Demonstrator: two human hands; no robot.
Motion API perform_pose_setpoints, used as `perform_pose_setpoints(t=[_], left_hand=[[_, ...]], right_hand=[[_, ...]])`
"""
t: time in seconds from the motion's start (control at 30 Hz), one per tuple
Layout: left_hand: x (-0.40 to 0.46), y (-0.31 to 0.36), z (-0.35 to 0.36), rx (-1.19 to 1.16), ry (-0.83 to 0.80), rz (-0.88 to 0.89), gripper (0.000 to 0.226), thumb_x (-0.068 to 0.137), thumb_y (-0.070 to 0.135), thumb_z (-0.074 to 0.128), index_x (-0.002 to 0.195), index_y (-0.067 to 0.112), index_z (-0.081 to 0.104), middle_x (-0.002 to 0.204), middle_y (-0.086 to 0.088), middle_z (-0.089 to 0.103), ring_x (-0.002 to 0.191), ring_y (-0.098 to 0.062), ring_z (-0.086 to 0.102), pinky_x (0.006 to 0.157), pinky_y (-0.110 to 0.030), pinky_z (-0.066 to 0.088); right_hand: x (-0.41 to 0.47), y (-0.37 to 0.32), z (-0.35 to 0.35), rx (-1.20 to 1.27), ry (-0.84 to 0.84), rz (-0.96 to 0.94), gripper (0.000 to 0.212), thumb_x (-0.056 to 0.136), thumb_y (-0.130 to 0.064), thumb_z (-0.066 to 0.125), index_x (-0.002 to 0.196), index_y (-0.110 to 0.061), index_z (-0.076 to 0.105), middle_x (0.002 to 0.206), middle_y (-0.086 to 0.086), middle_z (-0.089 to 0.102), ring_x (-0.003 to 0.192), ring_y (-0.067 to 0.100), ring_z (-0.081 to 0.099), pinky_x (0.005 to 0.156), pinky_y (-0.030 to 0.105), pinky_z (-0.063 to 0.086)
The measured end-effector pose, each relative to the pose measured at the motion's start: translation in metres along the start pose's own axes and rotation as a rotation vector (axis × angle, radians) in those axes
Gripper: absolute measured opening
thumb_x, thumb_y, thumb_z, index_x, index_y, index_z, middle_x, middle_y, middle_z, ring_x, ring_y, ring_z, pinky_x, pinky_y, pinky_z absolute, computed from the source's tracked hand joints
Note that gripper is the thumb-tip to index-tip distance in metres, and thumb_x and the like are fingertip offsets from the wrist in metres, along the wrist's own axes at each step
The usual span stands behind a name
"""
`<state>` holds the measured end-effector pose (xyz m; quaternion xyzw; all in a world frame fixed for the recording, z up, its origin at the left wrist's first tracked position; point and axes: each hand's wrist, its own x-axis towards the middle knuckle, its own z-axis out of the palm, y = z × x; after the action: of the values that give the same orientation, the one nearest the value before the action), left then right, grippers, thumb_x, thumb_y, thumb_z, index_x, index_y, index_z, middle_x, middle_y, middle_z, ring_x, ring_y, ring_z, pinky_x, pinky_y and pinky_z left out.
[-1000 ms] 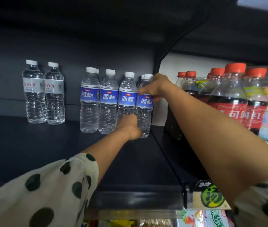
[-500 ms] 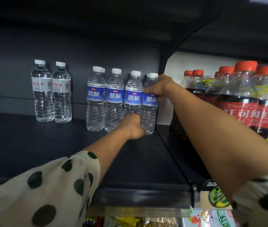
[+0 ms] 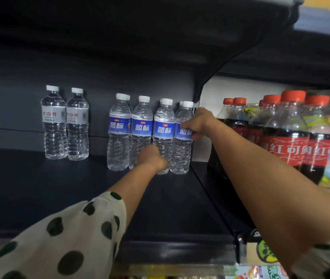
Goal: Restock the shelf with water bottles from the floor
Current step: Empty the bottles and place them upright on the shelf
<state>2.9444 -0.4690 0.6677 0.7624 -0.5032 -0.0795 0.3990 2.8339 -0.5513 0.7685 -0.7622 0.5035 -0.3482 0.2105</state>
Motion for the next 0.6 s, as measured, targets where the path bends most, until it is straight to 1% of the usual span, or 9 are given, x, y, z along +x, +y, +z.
perform_pose_setpoints(t=[0.03, 0.1, 0.17, 0.23, 0.33, 0.5, 0.6], left_hand=[[0.002, 0.0, 0.002, -0.022, 0.019, -0.015, 0.015, 0.086, 0.008, 0.066, 0.097, 0.004, 0.057, 0.104, -0.015, 0.065, 0.098, -0.03, 0.065, 0.087, -0.04, 0.055], [0.006, 0.002, 0.005, -0.023, 0.063, -0.041, 0.008, 0.085, 0.004, 0.065, 0.086, 0.003, 0.057, 0.101, -0.017, 0.067, 0.096, -0.031, 0.067, 0.085, -0.04, 0.056], [0.01, 0.002, 0.008, 0.011, 0.105, -0.047, 0.005, 0.085, 0.001, 0.064, 0.089, 0.0, 0.062, 0.098, -0.017, 0.069, 0.094, -0.031, 0.068, 0.082, -0.038, 0.057], [0.015, 0.0, 0.011, 0.049, 0.136, -0.045, 0.01, 0.084, 0.001, 0.064, 0.093, -0.002, 0.066, 0.097, -0.016, 0.07, 0.094, -0.03, 0.068, 0.082, -0.037, 0.057], [0.019, -0.001, 0.013, 0.098, 0.158, -0.041, 0.012, 0.085, 0.002, 0.064, 0.096, -0.001, 0.068, 0.098, -0.015, 0.07, 0.095, -0.029, 0.067, 0.08, -0.035, 0.055], [0.017, -0.001, 0.012, 0.091, 0.119, -0.025, 0.016, 0.084, 0.002, 0.063, 0.099, -0.002, 0.068, 0.1, -0.016, 0.07, 0.095, -0.028, 0.068, 0.08, -0.034, 0.055], [0.009, 0.003, -0.003, 0.057, 0.1, 0.0, 0.015, 0.084, 0.007, 0.064, 0.097, 0.0, 0.067, 0.103, -0.015, 0.069, 0.098, -0.029, 0.066, 0.079, -0.033, 0.052]], right_hand=[[0.002, 0.0, 0.0, 0.012, -0.008, 0.003, 0.036, 0.08, -0.014, 0.074, 0.102, -0.005, 0.047, 0.109, 0.02, 0.064, 0.079, 0.032, 0.07, 0.074, 0.041, 0.059], [0.003, 0.001, -0.001, 0.035, -0.025, 0.004, 0.039, 0.081, -0.015, 0.075, 0.103, -0.005, 0.045, 0.11, 0.02, 0.064, 0.081, 0.032, 0.071, 0.076, 0.041, 0.059], [0.004, 0.001, -0.001, 0.042, -0.04, 0.01, 0.043, 0.08, -0.016, 0.076, 0.107, -0.005, 0.044, 0.111, 0.021, 0.064, 0.081, 0.032, 0.071, 0.076, 0.041, 0.059], [0.006, 0.002, -0.001, 0.053, -0.046, 0.012, 0.046, 0.079, -0.015, 0.077, 0.109, -0.006, 0.043, 0.112, 0.021, 0.063, 0.081, 0.032, 0.071, 0.075, 0.042, 0.06], [0.01, 0.002, 0.0, 0.062, -0.052, 0.02, 0.046, 0.078, -0.015, 0.077, 0.107, -0.006, 0.042, 0.112, 0.02, 0.063, 0.08, 0.033, 0.071, 0.074, 0.042, 0.06], [0.007, 0.002, -0.001, 0.057, -0.079, 0.033, 0.04, 0.079, -0.012, 0.076, 0.108, -0.002, 0.05, 0.111, 0.021, 0.063, 0.087, 0.033, 0.069, 0.076, 0.042, 0.059], [-0.005, -0.003, -0.003, 0.014, -0.113, 0.032, 0.044, 0.08, -0.012, 0.074, 0.115, 0.003, 0.052, 0.113, 0.021, 0.063, 0.091, 0.034, 0.068, 0.08, 0.042, 0.058]])
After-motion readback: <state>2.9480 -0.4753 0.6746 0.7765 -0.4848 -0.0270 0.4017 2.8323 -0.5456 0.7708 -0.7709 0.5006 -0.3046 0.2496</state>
